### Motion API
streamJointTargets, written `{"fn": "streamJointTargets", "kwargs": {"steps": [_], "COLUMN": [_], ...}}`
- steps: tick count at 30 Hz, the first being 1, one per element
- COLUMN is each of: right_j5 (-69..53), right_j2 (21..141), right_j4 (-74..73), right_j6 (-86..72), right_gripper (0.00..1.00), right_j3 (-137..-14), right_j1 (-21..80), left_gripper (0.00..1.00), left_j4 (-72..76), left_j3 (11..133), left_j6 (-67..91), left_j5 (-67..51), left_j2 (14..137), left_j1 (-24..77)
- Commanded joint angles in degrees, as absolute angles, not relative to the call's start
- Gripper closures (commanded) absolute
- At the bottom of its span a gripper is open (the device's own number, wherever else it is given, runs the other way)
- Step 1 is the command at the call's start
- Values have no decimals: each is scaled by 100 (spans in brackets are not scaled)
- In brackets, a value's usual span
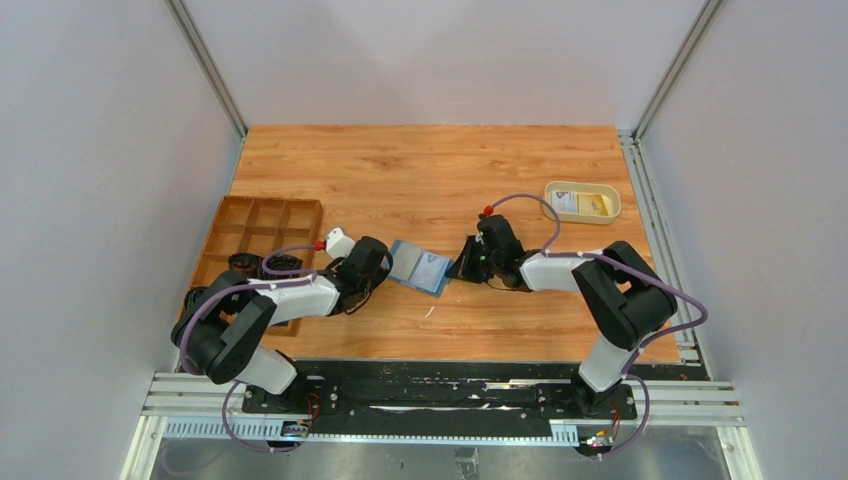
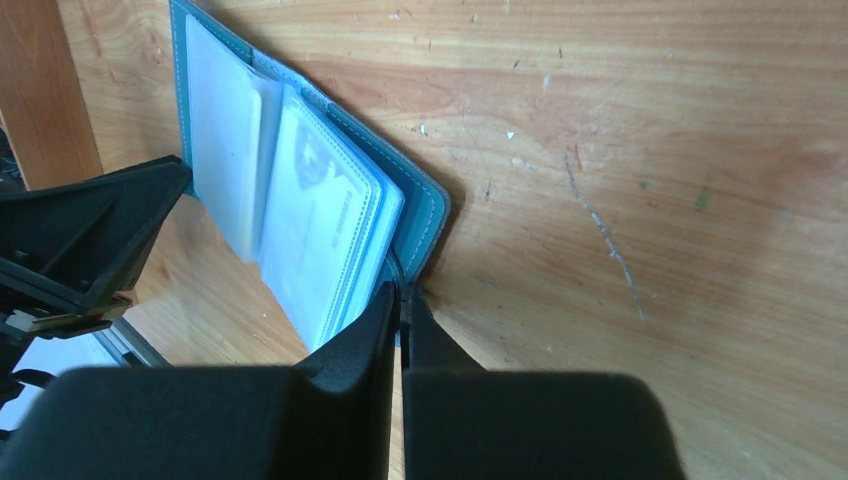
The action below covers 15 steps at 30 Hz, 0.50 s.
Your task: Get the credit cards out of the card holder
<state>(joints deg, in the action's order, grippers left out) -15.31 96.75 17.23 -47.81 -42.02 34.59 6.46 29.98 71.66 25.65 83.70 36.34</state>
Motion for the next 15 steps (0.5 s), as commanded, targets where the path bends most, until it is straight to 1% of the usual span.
{"fn": "streamJointTargets", "kwargs": {"steps": [1,2,4,6,8,10,12,15], "right_j5": [-1940,-2063,-2319,-2622,-2963,-3470,-3833,-4057], "right_j2": [9869,9889,9985,10136,10336,10578,10852,11038], "right_j4": [1811,1795,1587,1302,1093,976,901,905], "right_j6": [-4568,-4427,-4129,-3732,-3472,-3274,-3123,-3020], "right_gripper": [100,100,100,100,100,100,100,100], "right_j3": [-4144,-4202,-4427,-4732,-5019,-5308,-5561,-5732], "right_j1": [3135,3014,2764,2527,2326,2168,2035,1949], "left_gripper": [100,96,74,56,46,42,41,41], "left_j4": [716,801,868,900,1095,1306,1555,1855], "left_j3": [3078,3091,3127,3139,3079,3045,3038,3079], "left_j6": [6701,6542,6318,6179,6070,5991,5939,5959], "left_j5": [2061,1976,1851,1700,1458,1130,767,240], "left_j2": [8355,8339,8288,8250,8260,8356,8555,8943], "left_j1": [3700,3700,3673,3547,3372,3214,3076,2937]}}
